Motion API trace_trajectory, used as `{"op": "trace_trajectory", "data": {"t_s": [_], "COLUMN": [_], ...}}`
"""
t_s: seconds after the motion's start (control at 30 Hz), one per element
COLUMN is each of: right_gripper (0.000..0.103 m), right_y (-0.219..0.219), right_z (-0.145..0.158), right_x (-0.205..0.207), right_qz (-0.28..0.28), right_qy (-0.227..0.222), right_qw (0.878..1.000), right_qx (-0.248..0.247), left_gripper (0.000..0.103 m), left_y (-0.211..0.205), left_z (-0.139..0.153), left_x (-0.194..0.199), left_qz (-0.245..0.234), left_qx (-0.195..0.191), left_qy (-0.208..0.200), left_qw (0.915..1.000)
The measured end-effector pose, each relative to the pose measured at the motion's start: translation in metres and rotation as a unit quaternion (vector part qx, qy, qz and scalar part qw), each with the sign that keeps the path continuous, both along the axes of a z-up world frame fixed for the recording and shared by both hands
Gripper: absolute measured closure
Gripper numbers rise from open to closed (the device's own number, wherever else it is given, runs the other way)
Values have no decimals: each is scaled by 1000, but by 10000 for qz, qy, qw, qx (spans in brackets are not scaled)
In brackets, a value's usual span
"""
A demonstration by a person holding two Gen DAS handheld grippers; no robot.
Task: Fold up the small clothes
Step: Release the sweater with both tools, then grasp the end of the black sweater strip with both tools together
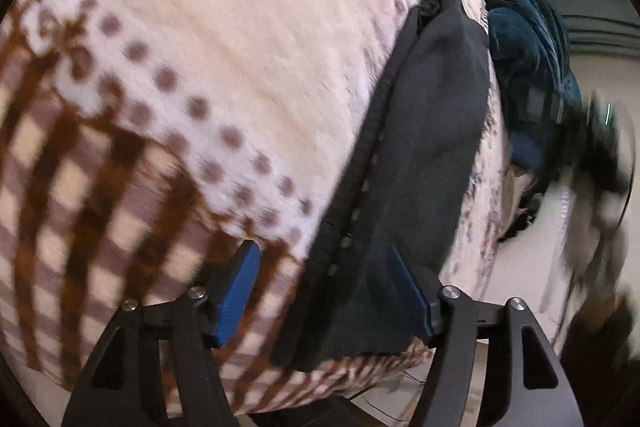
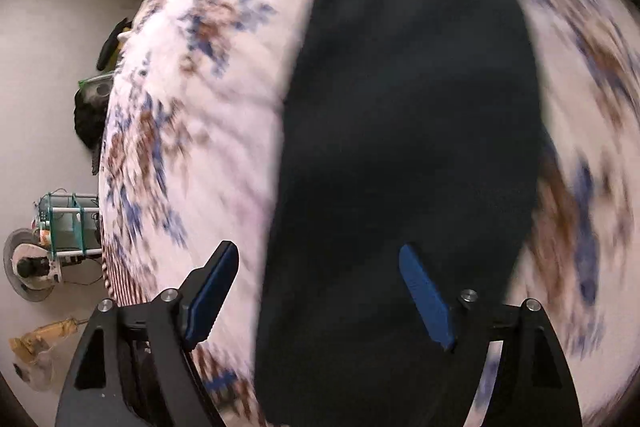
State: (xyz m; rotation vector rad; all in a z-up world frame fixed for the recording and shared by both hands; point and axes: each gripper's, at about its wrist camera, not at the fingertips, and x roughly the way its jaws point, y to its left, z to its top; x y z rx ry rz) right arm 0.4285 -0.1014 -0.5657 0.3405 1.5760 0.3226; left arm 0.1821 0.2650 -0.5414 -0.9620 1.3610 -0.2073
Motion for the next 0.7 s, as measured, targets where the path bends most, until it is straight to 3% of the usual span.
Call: {"op": "trace_trajectory", "data": {"t_s": [0.13, 0.27, 0.4, 0.5, 0.6, 0.7], "right_gripper": [18, 18, 24, 26, 26, 28], "right_y": [-54, -72, -65, -65, -69, -79], "right_z": [-45, -95, -120, -120, -118, -125], "right_x": [-105, -182, -225, -243, -248, -251], "right_qz": [-652, -1108, -911, -907, -1208, -1683], "right_qy": [928, 1595, 1577, 1534, 1479, 1441], "right_qw": [9935, 9808, 9830, 9834, 9815, 9708], "right_qx": [22, 167, -223, -353, 157, 923], "left_gripper": [39, 39, 40, 39, 39, 40], "left_y": [-23, -45, -52, -54, -52, -66], "left_z": [-3, -11, -9, -3, -4, -4], "left_x": [16, 23, 18, 17, 14, 12], "left_qz": [-375, -925, -1478, -1635, -1577, -1524], "left_qx": [80, 728, 1014, 888, 591, 295], "left_qy": [-5, 126, 66, 167, 184, -69], "left_qw": [9993, 9930, 9838, 9824, 9855, 9879]}}
